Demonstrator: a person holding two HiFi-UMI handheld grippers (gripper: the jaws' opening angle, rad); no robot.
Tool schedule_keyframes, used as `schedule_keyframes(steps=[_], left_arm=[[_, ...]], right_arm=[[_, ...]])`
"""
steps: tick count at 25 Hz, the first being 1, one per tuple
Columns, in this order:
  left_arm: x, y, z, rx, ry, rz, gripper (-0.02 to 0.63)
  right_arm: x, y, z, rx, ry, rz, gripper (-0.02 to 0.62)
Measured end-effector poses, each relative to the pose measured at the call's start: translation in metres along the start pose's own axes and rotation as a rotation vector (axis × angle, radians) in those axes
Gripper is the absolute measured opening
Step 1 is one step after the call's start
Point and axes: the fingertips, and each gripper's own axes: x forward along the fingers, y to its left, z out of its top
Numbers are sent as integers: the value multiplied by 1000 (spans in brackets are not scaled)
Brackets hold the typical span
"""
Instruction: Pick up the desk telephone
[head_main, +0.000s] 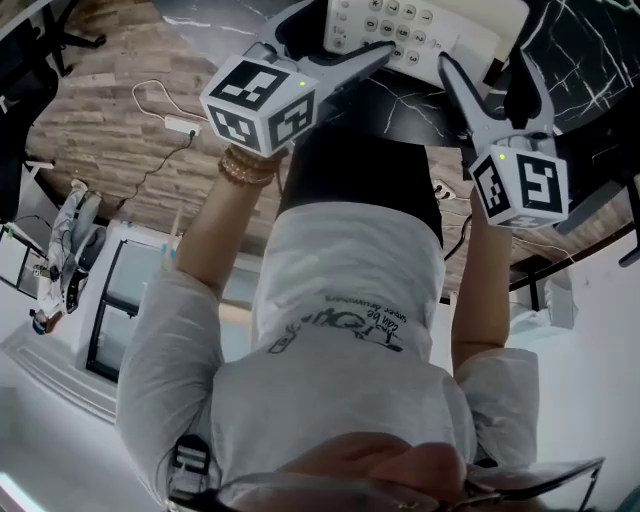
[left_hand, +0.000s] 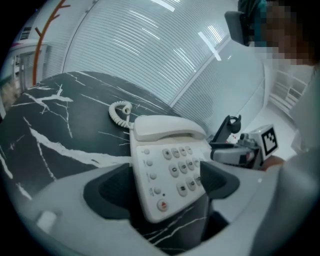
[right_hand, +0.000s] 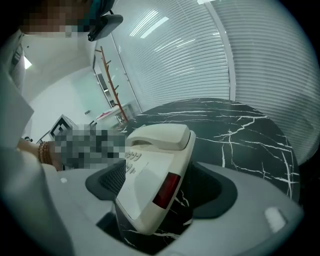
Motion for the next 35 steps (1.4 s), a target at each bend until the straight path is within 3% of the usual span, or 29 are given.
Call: schedule_keyframes(steps=[8, 13, 25, 35], left_arm=[[5, 0, -2, 25, 7, 5, 420], [4, 9, -4, 35, 8, 50, 328], [-5, -4, 6, 60, 33, 93, 327], [-32, -31, 44, 115, 7, 119, 330]], right_arm=[[14, 2, -20, 52, 30, 30, 388], [14, 4, -21, 51, 20, 39, 377], [3, 9, -6, 55, 11, 23, 368], [-26, 21, 31, 69, -13, 18, 368]])
